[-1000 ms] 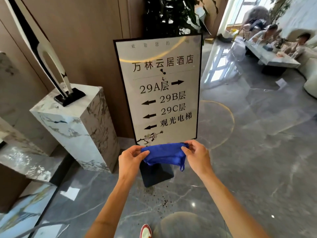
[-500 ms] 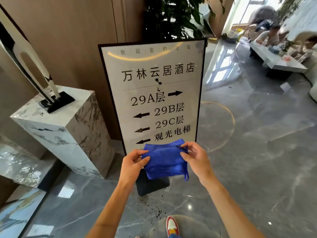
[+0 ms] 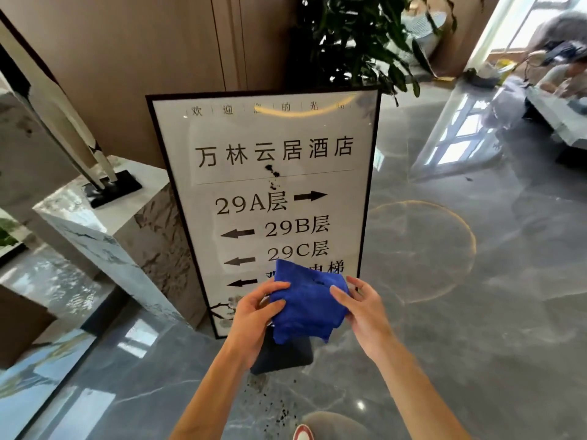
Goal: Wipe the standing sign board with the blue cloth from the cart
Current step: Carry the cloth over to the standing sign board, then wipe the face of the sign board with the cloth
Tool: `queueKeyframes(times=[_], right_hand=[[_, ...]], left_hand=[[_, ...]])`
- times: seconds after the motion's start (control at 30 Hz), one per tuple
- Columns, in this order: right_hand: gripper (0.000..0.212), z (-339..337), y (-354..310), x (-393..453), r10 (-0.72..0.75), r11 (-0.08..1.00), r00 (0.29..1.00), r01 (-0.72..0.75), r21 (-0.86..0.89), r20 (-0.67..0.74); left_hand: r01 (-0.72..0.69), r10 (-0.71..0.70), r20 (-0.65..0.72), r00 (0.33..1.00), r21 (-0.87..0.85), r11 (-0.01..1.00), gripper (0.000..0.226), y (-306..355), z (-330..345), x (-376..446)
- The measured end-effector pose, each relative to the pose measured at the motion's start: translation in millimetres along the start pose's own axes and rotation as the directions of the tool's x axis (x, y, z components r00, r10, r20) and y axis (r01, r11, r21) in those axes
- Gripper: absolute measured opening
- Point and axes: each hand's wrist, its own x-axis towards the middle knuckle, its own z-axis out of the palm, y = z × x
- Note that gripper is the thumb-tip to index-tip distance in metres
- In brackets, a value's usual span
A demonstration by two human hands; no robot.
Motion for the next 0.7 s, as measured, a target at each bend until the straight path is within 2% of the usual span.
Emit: queueKeyframes(times=[0.03,0.1,0.13,0.2,0.27,0.33,0.47,0.57,0.63,0.7], right_hand=[[0.061,-2,1,3,-0.02,0.998,0.998,0.023,-0.057,0.057],[0.042,-4,3,8,-0.059,0.986,0.984,0.083,-0.145,0.166],[0.032,-4,2,11,-0.068,0.982,0.981,0.097,-0.16,0.181],[0.016,-6,0,16,-0.049,0.992,0.993,0.061,-0.11,0.108],[0.033,-8,-2,22,0.032,0.999,0.999,-0.033,0.038,0.027],[0.042,-9,-2,29,0.143,0.972,0.989,-0.146,0.185,0.029],[0.064,-2,3,34,0.33,0.859,0.914,-0.395,0.327,0.237],[0.067,7,7,29,0.33,0.775,0.821,-0.517,0.363,0.465],[0.071,14,12,22,0.337,0.746,0.787,-0.558,0.364,0.517],[0.075,21,17,16,0.318,0.758,0.784,-0.548,0.355,0.533]], left_hand=[[-0.004,0.004,-0.004,1.0,-0.009,1.0,0.031,0,5,0],[-0.011,0.01,-0.028,1.0,-0.018,1.0,0.033,2,14,-1],[-0.012,0.012,-0.046,0.999,-0.019,1.0,0.033,3,16,-1],[-0.013,0.011,-0.085,0.996,-0.023,1.0,0.034,7,17,-1],[-0.017,0.012,-0.113,0.994,-0.042,0.999,0.033,11,15,-1],[-0.02,0.012,-0.129,0.992,-0.062,0.998,0.03,16,13,2],[-0.025,0.018,-0.094,0.995,-0.071,0.997,0.029,23,10,8],[-0.03,0.027,-0.044,0.999,-0.064,0.998,0.041,29,7,14],[-0.019,0.019,-0.001,1.0,-0.046,0.999,0.043,33,4,17],[0.008,-0.007,0.039,0.999,-0.016,1.0,0.04,37,1,19]])
